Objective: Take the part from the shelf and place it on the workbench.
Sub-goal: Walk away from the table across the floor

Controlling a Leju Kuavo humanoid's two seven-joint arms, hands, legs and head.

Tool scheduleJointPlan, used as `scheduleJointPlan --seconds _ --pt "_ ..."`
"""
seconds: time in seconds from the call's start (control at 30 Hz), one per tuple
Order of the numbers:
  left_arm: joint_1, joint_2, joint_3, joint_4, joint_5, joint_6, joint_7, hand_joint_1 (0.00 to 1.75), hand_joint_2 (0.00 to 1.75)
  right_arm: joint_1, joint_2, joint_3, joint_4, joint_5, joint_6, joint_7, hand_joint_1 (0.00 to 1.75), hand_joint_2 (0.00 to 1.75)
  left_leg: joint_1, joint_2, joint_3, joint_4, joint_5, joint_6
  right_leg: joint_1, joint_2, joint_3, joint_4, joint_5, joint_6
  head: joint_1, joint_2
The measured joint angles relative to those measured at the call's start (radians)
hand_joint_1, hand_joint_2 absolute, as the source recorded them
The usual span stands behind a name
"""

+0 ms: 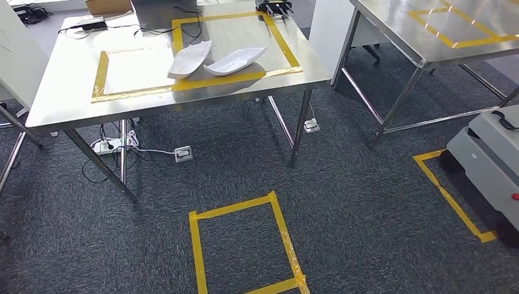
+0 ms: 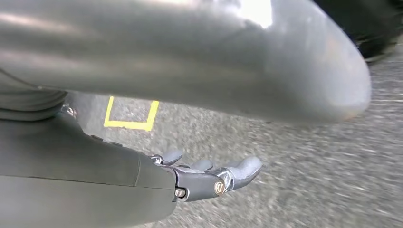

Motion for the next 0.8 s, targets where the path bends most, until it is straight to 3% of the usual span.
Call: scheduleJointPlan --seconds 0.03,0.13,0.2,0.23,0.27,0.33,0.37,0.4,0.43,0.47,0.5,0.53,0.6,0.63,0.7,0.73,0.8 --pt "0.001 -0.001 -0.001 0.001 -0.004 -0.001 0.006 0.00 0.00 0.000 0.000 0.000 0.000 -0.002 0.000 0.004 0.00 0.00 0.000 0.000 -0.004 0.001 0.003 -0.001 0.002 0.001 0.029 -0.038 0.005 -0.004 0.000 0.000" --pt "0.004 -0.004 -0.003 0.002 -0.004 -0.001 0.012 0.00 0.00 0.000 0.001 0.000 0.000 0.002 0.000 0.018 0.00 0.00 -0.001 0.001 -0.007 0.001 0.011 -0.005 0.006 0.002 0.064 -0.093 -0.011 -0.010 0.000 0.000" --pt "0.018 -0.009 -0.004 0.006 0.012 0.003 0.022 0.00 0.00 0.000 0.003 -0.001 0.000 0.007 0.000 0.081 0.00 0.00 0.001 0.000 -0.013 -0.003 0.027 -0.021 0.010 0.000 0.083 -0.154 -0.019 -0.024 0.004 0.000" --pt "0.028 -0.011 -0.004 0.008 0.021 0.004 0.027 0.00 0.00 0.001 0.005 -0.004 0.000 0.004 0.000 0.119 0.00 0.00 0.002 -0.001 -0.021 0.006 0.017 -0.031 0.010 -0.001 0.083 -0.181 -0.014 -0.034 0.005 0.000" --pt "0.037 -0.012 -0.003 0.011 0.026 0.006 0.029 0.00 0.00 0.001 0.007 -0.009 0.000 -0.007 0.000 0.147 0.00 0.00 0.004 -0.002 -0.032 0.033 -0.015 -0.039 0.008 -0.003 0.070 -0.186 0.001 -0.042 0.006 0.000" --pt "0.045 -0.011 -0.003 0.013 0.012 0.005 0.036 0.00 0.00 0.003 0.008 -0.021 0.000 -0.025 0.000 0.172 0.00 0.00 0.007 -0.004 -0.062 0.143 -0.115 -0.050 0.005 -0.006 0.042 -0.187 0.026 -0.050 0.005 0.000" --pt "0.046 -0.011 -0.003 0.014 0.001 0.004 0.040 0.00 0.00 0.004 0.008 -0.025 0.000 -0.027 0.000 0.180 0.00 0.00 0.008 -0.004 -0.072 0.204 -0.149 -0.054 0.005 -0.008 0.027 -0.184 0.037 -0.049 0.005 0.000" --pt "0.047 -0.012 -0.003 0.014 -0.006 0.003 0.042 0.00 0.00 0.005 0.008 -0.027 0.000 -0.026 0.000 0.184 0.00 0.00 0.010 -0.004 -0.072 0.246 -0.158 -0.057 0.004 -0.010 0.010 -0.180 0.047 -0.048 0.006 0.000" --pt "0.047 -0.012 -0.003 0.015 -0.010 0.002 0.041 0.00 0.00 0.006 0.008 -0.028 0.000 -0.024 0.000 0.182 0.00 0.00 0.011 -0.003 -0.058 0.259 -0.144 -0.060 0.003 -0.011 -0.006 -0.175 0.057 -0.045 0.006 0.000" --pt "0.046 -0.013 -0.003 0.015 -0.010 0.002 0.038 0.00 0.00 0.006 0.008 -0.028 0.000 -0.023 0.000 0.175 0.00 0.00 0.013 -0.003 -0.027 0.237 -0.117 -0.062 0.002 -0.012 -0.023 -0.168 0.066 -0.042 0.006 0.000" --pt "0.045 -0.013 -0.003 0.015 -0.009 0.002 0.035 0.00 0.00 0.006 0.008 -0.029 0.000 -0.023 0.000 0.162 0.00 0.00 0.015 -0.004 0.020 0.184 -0.095 -0.063 0.000 -0.012 -0.039 -0.160 0.074 -0.037 0.006 0.000" --pt "0.043 -0.014 -0.003 0.014 -0.010 0.001 0.030 0.00 0.00 0.006 0.007 -0.030 -0.001 -0.024 0.000 0.148 0.00 0.00 0.015 -0.004 0.074 0.115 -0.090 -0.065 -0.001 -0.012 -0.053 -0.152 0.081 -0.031 0.006 0.000" --pt "0.036 -0.017 -0.003 0.013 -0.018 -0.002 0.021 0.00 0.00 0.006 0.006 -0.032 -0.002 -0.025 0.000 0.117 0.00 0.00 0.012 -0.008 0.140 0.011 -0.109 -0.057 0.000 -0.012 -0.069 -0.142 0.095 -0.019 0.007 0.000" --pt "0.033 -0.018 -0.004 0.013 -0.024 -0.004 0.018 0.00 0.00 0.005 0.005 -0.033 -0.003 -0.022 0.000 0.102 0.00 0.00 0.009 -0.009 0.147 -0.008 -0.117 -0.050 0.000 -0.012 -0.072 -0.142 0.103 -0.013 0.007 0.000" --pt "0.028 -0.021 -0.004 0.013 -0.031 -0.009 0.015 0.00 0.00 0.005 0.005 -0.034 -0.003 -0.009 0.000 0.075 0.00 0.00 0.008 -0.006 0.130 -0.012 -0.106 -0.029 -0.001 -0.011 -0.076 -0.142 0.115 -0.001 0.008 0.000" --pt "0.025 -0.022 -0.004 0.013 -0.033 -0.012 0.015 0.00 0.00 0.006 0.005 -0.034 -0.003 -0.003 0.000 0.063 0.00 0.00 0.009 -0.004 0.120 -0.012 -0.095 -0.018 -0.003 -0.009 -0.083 -0.134 0.102 0.005 0.008 0.000" --pt "0.018 -0.025 -0.004 0.013 -0.035 -0.015 0.014 0.00 0.00 0.007 0.005 -0.034 -0.003 0.005 0.002 0.042 0.00 0.00 0.011 0.000 0.095 -0.014 -0.070 -0.002 -0.005 -0.004 -0.111 -0.063 0.019 0.014 0.009 0.000"
